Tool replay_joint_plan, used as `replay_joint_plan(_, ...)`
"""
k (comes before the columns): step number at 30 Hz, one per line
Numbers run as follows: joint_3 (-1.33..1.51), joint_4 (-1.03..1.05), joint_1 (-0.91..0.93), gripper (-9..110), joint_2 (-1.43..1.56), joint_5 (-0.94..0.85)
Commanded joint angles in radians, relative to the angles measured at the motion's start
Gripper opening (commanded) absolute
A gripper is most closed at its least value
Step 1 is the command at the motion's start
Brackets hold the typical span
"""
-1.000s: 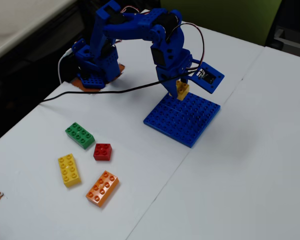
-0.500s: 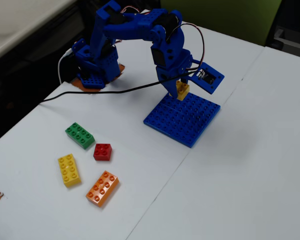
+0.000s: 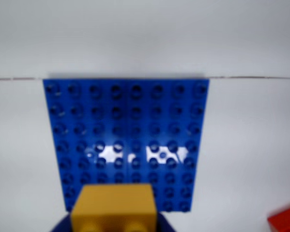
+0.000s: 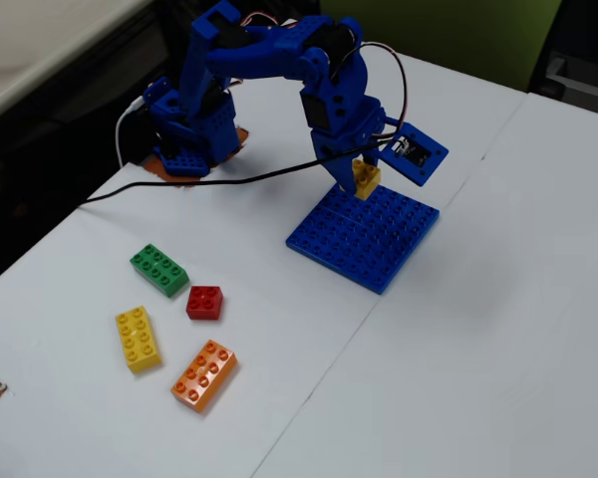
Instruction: Pick up the 2x2 yellow block and go up the 8x8 blue block.
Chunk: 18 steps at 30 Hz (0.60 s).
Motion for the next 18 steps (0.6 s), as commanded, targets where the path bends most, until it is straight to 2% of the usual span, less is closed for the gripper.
replay_joint_plan(1, -0.054, -0.012, -0.006, 0, 0.009, 0.006)
replay_joint_plan(18, -0.055, -0.015, -0.006, 0, -0.002, 0.012)
